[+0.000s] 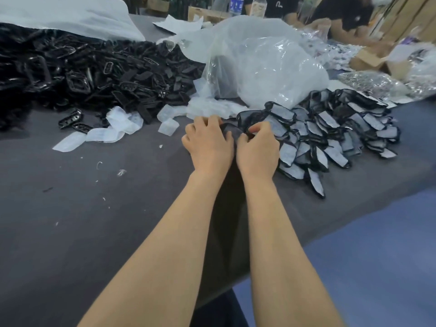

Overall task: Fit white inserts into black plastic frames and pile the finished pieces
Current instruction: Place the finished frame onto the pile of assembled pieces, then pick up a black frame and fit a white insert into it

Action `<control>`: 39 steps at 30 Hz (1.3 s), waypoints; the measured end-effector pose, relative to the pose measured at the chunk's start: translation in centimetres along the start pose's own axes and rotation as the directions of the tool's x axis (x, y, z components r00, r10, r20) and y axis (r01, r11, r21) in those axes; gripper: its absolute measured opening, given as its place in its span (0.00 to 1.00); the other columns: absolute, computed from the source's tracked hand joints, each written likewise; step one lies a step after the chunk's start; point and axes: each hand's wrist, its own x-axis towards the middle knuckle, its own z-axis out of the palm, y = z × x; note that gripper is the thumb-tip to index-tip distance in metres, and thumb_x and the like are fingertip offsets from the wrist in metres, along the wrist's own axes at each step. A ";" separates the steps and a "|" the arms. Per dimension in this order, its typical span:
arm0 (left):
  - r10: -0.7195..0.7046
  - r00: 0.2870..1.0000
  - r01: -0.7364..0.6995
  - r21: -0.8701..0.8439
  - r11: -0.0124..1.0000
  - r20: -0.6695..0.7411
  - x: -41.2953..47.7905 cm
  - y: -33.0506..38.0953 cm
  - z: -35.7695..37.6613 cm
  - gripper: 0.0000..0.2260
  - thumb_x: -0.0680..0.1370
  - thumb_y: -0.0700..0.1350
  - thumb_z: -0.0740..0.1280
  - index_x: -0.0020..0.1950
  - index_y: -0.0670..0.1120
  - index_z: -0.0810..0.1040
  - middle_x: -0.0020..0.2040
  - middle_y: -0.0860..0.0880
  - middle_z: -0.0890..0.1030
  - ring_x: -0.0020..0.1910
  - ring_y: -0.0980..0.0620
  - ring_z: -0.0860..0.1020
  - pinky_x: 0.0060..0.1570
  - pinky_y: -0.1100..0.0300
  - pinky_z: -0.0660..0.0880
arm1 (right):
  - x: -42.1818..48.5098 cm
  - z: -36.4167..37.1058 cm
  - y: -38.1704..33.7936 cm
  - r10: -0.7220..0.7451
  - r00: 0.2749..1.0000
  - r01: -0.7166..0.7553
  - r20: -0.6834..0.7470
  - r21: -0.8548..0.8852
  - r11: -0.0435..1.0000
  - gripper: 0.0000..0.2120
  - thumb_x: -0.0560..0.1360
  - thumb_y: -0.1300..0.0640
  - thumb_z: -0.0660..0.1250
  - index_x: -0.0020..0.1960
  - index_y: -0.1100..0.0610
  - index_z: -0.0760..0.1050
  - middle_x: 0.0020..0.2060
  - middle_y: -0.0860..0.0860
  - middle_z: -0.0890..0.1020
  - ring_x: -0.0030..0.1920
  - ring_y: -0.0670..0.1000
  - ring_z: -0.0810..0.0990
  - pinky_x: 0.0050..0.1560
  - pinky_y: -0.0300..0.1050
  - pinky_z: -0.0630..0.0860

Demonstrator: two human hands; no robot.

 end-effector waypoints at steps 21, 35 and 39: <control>-0.521 0.780 0.148 -0.707 0.692 -0.346 2.2 -13.7 -16.6 0.06 0.78 0.38 0.61 0.52 0.47 0.73 0.42 0.57 0.73 0.44 0.57 0.73 0.47 0.67 0.72 | -10.2 11.5 -16.0 -0.474 0.725 0.365 0.500 0.305 0.880 0.12 0.78 0.61 0.59 0.58 0.59 0.78 0.54 0.55 0.81 0.56 0.54 0.77 0.55 0.48 0.72; -0.783 0.485 0.056 -0.880 0.471 -0.389 1.4 -20.1 -21.6 0.07 0.78 0.34 0.58 0.49 0.45 0.72 0.50 0.48 0.75 0.47 0.52 0.73 0.51 0.61 0.73 | -16.0 18.4 -20.6 -0.560 0.459 0.719 0.690 0.082 0.690 0.16 0.79 0.56 0.58 0.65 0.49 0.73 0.71 0.52 0.66 0.74 0.58 0.57 0.72 0.64 0.47; -0.775 0.490 0.070 -0.868 0.491 -0.399 1.5 -19.9 -21.3 0.07 0.78 0.35 0.58 0.50 0.45 0.73 0.45 0.52 0.74 0.45 0.54 0.73 0.48 0.63 0.72 | -15.6 18.0 -19.8 -0.552 0.601 0.628 0.578 0.085 0.774 0.10 0.78 0.60 0.59 0.58 0.56 0.72 0.58 0.55 0.73 0.59 0.60 0.71 0.57 0.52 0.65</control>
